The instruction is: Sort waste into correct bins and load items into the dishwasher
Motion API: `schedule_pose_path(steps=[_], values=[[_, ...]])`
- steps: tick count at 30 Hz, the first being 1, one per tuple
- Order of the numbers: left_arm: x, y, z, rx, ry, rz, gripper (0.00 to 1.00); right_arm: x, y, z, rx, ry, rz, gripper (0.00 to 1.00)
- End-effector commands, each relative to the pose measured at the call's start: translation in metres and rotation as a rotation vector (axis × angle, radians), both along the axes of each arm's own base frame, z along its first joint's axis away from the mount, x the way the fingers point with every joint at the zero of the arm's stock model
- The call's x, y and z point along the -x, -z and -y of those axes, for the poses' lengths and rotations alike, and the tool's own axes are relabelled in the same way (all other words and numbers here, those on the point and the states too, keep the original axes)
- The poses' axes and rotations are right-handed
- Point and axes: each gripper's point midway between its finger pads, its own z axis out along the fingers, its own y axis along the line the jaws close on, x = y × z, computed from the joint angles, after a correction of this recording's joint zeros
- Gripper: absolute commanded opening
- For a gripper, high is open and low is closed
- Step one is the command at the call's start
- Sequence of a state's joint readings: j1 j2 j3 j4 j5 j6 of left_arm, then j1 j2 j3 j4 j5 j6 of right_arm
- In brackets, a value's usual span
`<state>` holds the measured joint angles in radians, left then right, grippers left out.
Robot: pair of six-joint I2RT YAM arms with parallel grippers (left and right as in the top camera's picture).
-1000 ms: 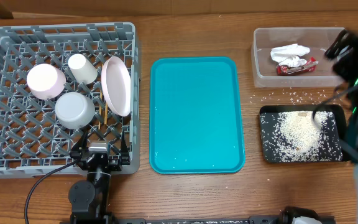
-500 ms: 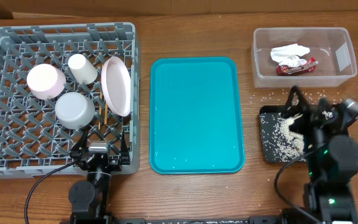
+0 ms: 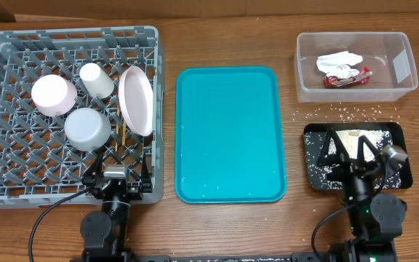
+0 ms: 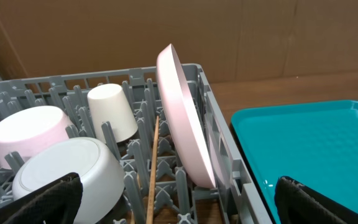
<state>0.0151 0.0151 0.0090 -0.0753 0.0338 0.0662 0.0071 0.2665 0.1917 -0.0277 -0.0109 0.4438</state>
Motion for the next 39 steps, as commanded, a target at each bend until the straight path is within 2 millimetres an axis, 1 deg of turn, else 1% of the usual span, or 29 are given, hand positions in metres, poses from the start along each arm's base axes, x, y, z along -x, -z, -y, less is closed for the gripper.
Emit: schedule_pose_path(steps=[1,7,13,14,20,24,28,32,35,39], values=[[0.000,-0.001,0.000,0.003,0.003,0.007,1.00,0.004,0.003,-0.004,0.006,-0.019,0.037,1.00],[0.000,-0.001,0.000,0.003,0.003,0.007,1.00,0.012,0.005,-0.004,0.005,-0.010,0.096,1.00],[0.000,-0.001,0.000,0.002,0.003,0.007,1.00,0.014,0.019,-0.005,0.003,-0.013,0.123,1.00],[0.000,-0.001,0.000,0.002,0.003,0.007,1.00,0.014,0.023,-0.004,0.004,-0.006,0.108,1.00],[0.000,-0.001,0.000,0.003,0.003,0.007,1.00,0.013,0.027,0.000,0.005,0.018,0.091,1.00],[0.000,-0.001,0.000,0.002,0.003,0.007,1.00,0.013,0.041,0.006,0.015,0.054,0.031,1.00],[0.000,-0.001,0.000,0.003,0.003,0.007,1.00,0.013,0.041,0.004,0.118,0.042,0.033,1.00],[0.000,-0.001,0.000,0.003,0.003,0.007,1.00,0.013,0.042,0.000,0.292,0.013,0.036,1.00],[0.000,-0.001,0.000,0.003,0.003,0.007,1.00,0.013,0.042,0.000,0.384,0.010,0.038,1.00],[0.000,-0.001,0.000,0.003,0.003,0.007,1.00,0.013,0.042,-0.001,0.409,0.002,0.039,1.00]])
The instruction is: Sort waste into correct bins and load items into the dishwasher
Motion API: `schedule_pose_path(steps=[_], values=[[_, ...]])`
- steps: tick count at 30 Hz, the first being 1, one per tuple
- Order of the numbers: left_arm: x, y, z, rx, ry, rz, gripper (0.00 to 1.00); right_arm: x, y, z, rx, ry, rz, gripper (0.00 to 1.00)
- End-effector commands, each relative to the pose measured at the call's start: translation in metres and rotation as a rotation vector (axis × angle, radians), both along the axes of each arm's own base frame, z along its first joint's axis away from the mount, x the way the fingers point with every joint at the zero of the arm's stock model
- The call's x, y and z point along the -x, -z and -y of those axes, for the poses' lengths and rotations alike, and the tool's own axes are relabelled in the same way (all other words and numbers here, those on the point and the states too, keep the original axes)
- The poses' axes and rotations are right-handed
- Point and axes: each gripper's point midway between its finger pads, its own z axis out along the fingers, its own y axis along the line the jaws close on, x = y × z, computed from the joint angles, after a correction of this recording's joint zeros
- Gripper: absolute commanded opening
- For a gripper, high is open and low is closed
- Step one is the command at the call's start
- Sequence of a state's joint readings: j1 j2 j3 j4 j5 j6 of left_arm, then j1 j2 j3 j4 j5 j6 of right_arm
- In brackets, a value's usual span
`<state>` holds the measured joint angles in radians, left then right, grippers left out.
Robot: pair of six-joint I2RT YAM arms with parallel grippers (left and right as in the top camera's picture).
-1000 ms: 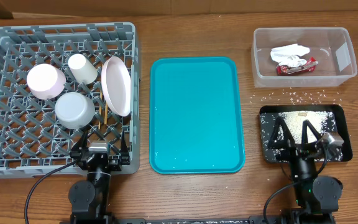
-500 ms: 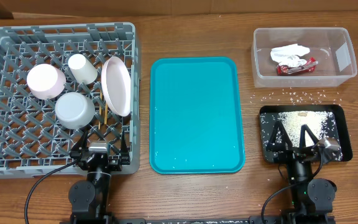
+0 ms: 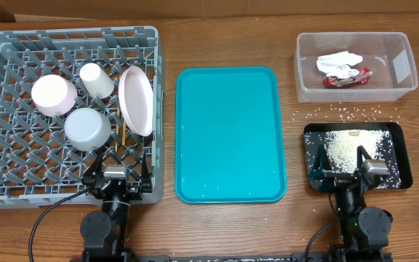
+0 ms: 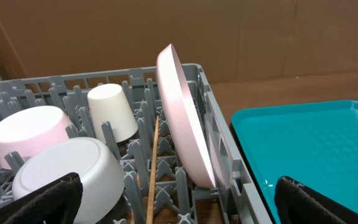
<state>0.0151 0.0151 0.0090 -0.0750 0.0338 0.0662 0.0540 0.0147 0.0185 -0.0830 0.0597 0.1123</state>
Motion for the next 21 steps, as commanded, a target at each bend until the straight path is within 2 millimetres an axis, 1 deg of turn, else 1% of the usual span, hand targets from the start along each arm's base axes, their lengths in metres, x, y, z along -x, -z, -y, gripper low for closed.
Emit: schedule_pose_path(steps=[1,6,21], values=[[0.0003,-0.0006,0.0002,0.003,0.003,0.007,1.00,0.0002,0.0019,-0.0023,0.076,-0.012,0.005,1.00],[0.0003,-0.0006,0.0002,0.002,0.003,0.007,1.00,0.0002,0.0019,-0.0022,0.095,-0.011,0.006,1.00],[0.0003,-0.0006,0.0002,0.003,0.003,0.007,1.00,0.0003,0.0017,-0.0051,0.078,-0.025,0.007,1.00]])
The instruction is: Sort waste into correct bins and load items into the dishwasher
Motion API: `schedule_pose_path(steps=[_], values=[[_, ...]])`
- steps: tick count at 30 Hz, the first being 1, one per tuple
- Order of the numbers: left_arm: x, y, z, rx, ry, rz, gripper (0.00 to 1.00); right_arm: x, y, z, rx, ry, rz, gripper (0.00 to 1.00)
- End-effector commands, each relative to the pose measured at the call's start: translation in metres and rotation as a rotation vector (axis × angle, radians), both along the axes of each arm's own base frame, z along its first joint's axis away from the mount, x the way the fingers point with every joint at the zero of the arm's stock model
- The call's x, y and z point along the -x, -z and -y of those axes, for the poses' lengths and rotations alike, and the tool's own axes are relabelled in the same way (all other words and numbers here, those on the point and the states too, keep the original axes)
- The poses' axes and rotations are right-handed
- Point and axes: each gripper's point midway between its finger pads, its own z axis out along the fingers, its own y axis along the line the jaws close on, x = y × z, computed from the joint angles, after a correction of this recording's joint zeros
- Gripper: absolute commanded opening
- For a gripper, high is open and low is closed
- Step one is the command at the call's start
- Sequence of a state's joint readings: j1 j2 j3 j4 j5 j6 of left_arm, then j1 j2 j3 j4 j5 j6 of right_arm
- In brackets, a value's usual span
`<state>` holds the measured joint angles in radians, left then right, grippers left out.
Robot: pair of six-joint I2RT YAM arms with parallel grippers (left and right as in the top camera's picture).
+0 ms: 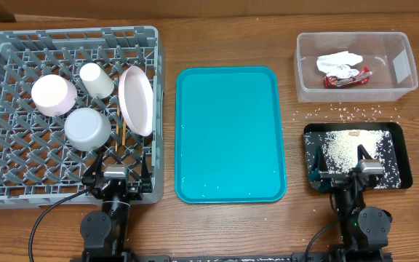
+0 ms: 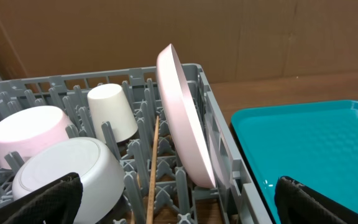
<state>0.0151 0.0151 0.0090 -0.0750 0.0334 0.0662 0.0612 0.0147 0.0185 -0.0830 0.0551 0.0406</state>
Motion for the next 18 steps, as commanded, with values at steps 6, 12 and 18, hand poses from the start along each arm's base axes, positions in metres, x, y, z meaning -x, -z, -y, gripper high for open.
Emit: schedule_pose_path(steps=[6,12,18], values=[[0.0003,-0.0006,0.0002,0.002,0.003,0.007,1.00,0.0002,0.0018,-0.0025,0.058,-0.013,0.006,1.00],[0.0003,-0.0006,0.0002,0.002,0.003,0.007,1.00,0.0002,0.0019,-0.0025,0.072,-0.013,0.006,1.00],[0.0003,-0.0006,0.0002,0.003,0.003,0.007,1.00,0.0002,0.0020,-0.0027,0.121,-0.015,0.007,1.00]])
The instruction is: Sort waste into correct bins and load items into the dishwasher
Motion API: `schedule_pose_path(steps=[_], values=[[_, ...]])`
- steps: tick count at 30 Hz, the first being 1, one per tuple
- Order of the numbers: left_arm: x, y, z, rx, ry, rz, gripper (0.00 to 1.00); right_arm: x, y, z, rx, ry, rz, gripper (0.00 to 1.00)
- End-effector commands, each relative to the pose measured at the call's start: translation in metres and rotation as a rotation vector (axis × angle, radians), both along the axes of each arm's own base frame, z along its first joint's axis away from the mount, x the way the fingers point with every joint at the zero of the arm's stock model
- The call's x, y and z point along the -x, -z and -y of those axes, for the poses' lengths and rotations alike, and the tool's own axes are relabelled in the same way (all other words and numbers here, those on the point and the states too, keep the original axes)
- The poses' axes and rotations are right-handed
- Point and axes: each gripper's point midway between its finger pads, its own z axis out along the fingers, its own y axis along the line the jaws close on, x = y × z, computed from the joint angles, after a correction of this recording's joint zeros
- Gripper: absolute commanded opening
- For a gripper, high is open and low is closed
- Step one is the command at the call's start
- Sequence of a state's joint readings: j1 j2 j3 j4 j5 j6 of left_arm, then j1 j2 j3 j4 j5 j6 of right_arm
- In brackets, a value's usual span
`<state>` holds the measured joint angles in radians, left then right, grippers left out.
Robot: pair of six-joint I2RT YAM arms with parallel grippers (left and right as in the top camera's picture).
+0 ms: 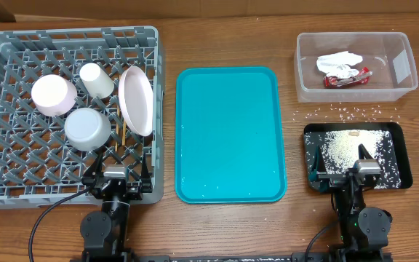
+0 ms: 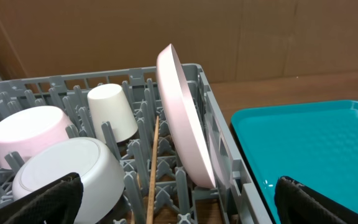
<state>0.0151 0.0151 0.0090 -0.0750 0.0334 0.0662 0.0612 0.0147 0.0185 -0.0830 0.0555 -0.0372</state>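
The grey dish rack holds a pink bowl (image 1: 53,94), a white cup (image 1: 95,80), a white bowl (image 1: 87,129), an upright pink plate (image 1: 136,100) and a wooden chopstick (image 1: 124,133). My left gripper (image 1: 118,173) is open and empty at the rack's near edge. The left wrist view looks in at the plate (image 2: 182,118), chopstick (image 2: 151,168), cup (image 2: 110,112) and both bowls. My right gripper (image 1: 338,164) is open and empty at the near edge of the black tray (image 1: 398,131), which holds rice (image 1: 337,148).
An empty teal tray (image 1: 230,135) lies in the middle of the table. A clear bin (image 1: 406,69) at the back right holds a crumpled tissue (image 1: 338,60) and a red wrapper (image 1: 346,78). Loose rice grains (image 1: 340,110) lie scattered between bin and black tray.
My right gripper has shifted very slightly to the left at the black tray's near edge. Nothing else has changed.
My right gripper first hung tilted over the black tray, covering much of the rice. Later it was back at the tray's near edge with the rice pile in view, and it has stayed there. My left gripper and the rack's contents have not changed.
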Motion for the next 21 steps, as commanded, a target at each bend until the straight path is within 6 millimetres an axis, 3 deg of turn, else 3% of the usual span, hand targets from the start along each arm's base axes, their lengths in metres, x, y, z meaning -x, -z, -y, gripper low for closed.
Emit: schedule_pose_path(steps=[1,21], values=[[0.0003,-0.0006,0.0002,0.003,0.003,0.007,1.00,0.0002,0.0020,-0.0025,0.055,-0.013,0.005,1.00],[0.0003,-0.0006,0.0002,0.003,0.003,0.007,1.00,0.0002,0.0019,-0.0026,0.064,-0.014,0.006,1.00]])
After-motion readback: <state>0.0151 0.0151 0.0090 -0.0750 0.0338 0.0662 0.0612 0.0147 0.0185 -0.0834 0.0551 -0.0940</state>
